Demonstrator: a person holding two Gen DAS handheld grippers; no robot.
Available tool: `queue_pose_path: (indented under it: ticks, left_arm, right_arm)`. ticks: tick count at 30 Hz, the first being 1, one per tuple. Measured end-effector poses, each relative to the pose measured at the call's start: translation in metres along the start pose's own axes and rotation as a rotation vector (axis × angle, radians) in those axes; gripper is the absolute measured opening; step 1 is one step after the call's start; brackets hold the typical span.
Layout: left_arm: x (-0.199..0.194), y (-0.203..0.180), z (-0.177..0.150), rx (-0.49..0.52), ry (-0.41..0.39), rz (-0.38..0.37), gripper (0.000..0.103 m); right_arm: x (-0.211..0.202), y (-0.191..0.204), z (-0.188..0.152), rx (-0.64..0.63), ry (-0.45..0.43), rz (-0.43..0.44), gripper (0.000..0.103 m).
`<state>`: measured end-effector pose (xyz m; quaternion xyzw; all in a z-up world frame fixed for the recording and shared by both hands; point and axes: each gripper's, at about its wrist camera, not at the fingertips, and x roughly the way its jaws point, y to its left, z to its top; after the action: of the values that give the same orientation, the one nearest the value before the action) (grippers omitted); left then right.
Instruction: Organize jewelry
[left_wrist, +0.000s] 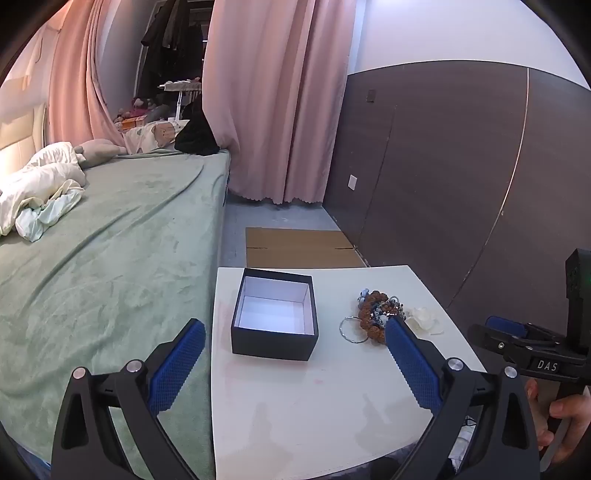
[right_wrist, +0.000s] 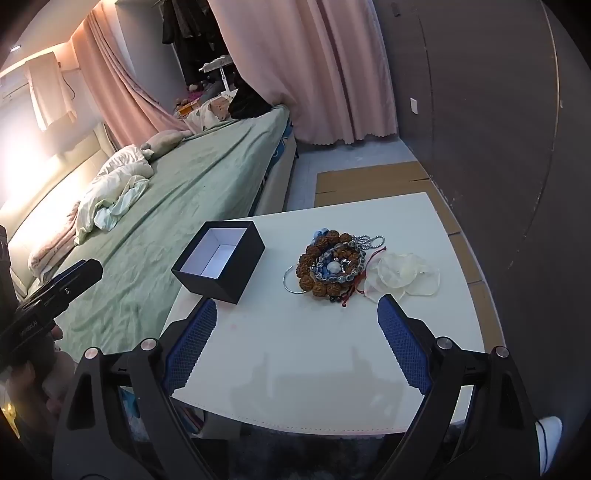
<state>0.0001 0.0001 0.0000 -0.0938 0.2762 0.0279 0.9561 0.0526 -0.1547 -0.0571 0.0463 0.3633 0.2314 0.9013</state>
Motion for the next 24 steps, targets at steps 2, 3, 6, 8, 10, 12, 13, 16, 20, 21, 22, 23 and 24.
queue_pose_path:
  ticks: [2,3,6,8,10,12,13,16,20,21,22,23,24]
  left_arm:
    - [-0.0003,-0.0007,-0.0002,0.008,-0.003,0.005,0.094]
    - [-0.0006,-0.0007,-0.0002,0.006,-0.003,0.005,0.094]
    - [-0.0023,-0.0013,-0.0004,0.002,-0.004,-0.001,0.094]
    - [-0.0012,0.0009,-0.0011,0.006,0.001,0.000,0.094]
    - [-0.0022,0.0009,-0.0016,0.009,0.000,-0.001,0.094]
    - [-0.0034,0.0014,-0.0020,0.011,-0.002,-0.002,0.094]
    - [-0.0041,0.0018,-0.0021,0.011,-0.002,-0.002,0.094]
    - [-0.0019,-0.0033,-0.0024,0.012,0.001,0.003,0.094]
    - [-0.0004,-0.0029,-0.0018,0.013,0.002,0.002,0.094]
    - [0.0004,-0.0031,-0.0017,0.014,0.003,0.003,0.094]
    - [0.0003,-0.0025,-0.0018,0.013,0.004,0.001,0.094]
    - [0.0002,-0.0026,-0.0018,0.013,0.004,0.001,0.094]
    - [0.0008,-0.0023,-0.0019,0.012,0.004,0.001,0.094]
  right_arm:
    - [0.0006,0.0007,-0.0002,-0.008,0.008,-0.011,0.089]
    - [0.0006,0.0008,-0.0003,-0.009,0.008,-0.014,0.089]
    - [0.0011,0.0015,-0.0010,-0.010,0.008,-0.011,0.089]
    - [0.0015,0.0025,-0.0011,-0.011,0.007,-0.014,0.089]
    - [0.0009,0.0013,-0.0014,-0.007,0.003,-0.012,0.089]
    - [0.0012,0.0016,-0.0007,-0.005,0.000,-0.012,0.089]
    - [0.0016,0.0015,-0.0003,-0.003,-0.001,-0.013,0.089]
    - [-0.0012,0.0006,-0.0028,0.001,-0.003,-0.016,0.089]
    - [-0.0021,-0.0002,-0.0009,-0.001,-0.005,-0.022,0.089]
    - [-0.0021,-0.0003,-0.0009,-0.001,-0.006,-0.021,0.089]
    - [-0.0019,-0.0005,-0.0009,-0.001,-0.006,-0.020,0.089]
    - [-0.0019,-0.0008,-0.0011,0.000,-0.007,-0.018,0.089]
    - [-0.0017,-0.0012,-0.0009,0.000,-0.006,-0.018,0.089]
